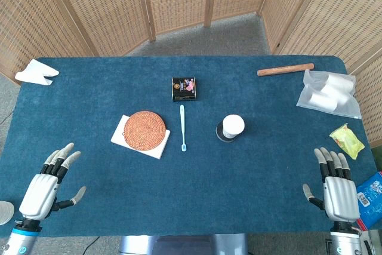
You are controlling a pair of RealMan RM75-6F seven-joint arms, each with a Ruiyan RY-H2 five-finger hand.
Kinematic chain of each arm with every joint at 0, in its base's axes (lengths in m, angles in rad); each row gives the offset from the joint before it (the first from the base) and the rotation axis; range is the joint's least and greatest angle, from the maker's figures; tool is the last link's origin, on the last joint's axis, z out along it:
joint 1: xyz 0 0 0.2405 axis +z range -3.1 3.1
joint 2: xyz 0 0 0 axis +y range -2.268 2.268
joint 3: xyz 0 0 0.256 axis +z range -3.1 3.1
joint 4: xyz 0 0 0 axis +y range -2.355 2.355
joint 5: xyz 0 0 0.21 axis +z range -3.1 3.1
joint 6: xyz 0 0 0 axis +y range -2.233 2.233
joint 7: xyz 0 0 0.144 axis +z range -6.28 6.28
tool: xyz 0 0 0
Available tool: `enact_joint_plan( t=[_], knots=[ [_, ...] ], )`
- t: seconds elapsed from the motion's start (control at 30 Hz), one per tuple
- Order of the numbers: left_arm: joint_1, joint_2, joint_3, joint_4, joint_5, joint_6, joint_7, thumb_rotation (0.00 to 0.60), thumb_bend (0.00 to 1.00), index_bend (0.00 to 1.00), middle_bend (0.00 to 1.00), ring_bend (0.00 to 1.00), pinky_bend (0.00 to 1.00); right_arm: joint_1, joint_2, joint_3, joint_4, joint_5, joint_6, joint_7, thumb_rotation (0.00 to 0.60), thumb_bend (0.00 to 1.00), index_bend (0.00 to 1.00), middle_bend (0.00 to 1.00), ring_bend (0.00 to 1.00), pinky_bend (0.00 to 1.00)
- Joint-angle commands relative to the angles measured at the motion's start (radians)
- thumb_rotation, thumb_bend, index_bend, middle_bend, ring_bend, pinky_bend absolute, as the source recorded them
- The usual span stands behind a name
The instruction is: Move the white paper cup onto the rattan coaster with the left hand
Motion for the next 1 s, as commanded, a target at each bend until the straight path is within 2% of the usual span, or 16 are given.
enact_joint_plan(
  t=[0.03, 0.53, 1.0],
  knots=[
    [-0.001, 0.0, 0.0, -0.004, 0.001, -0.001, 0.002, 0.502, 0.38, 0.1, 0.0, 0.0, 0.0, 0.002, -0.001, 0.002, 0.001, 0.001, -0.002, 0.001, 0.6, 0.35, 0.0, 0.0, 0.0, 0.0],
    [-0.001, 0.015, 0.006, -0.033, 0.023, 0.005, 0.009, 0.503, 0.38, 0.1, 0.0, 0.0, 0.0, -0.007, 0.002, -0.003, 0.017, -0.005, 0.009, 0.039, 0.6, 0.35, 0.0, 0.0, 0.0, 0.0],
    [-0.011, 0.025, 0.0, -0.033, 0.004, -0.012, -0.011, 0.502, 0.39, 0.09, 0.0, 0.0, 0.0, 0.005, -0.006, 0.003, 0.012, 0.005, -0.008, 0.023, 0.6, 0.35, 0.0, 0.0, 0.0, 0.0]
  ],
)
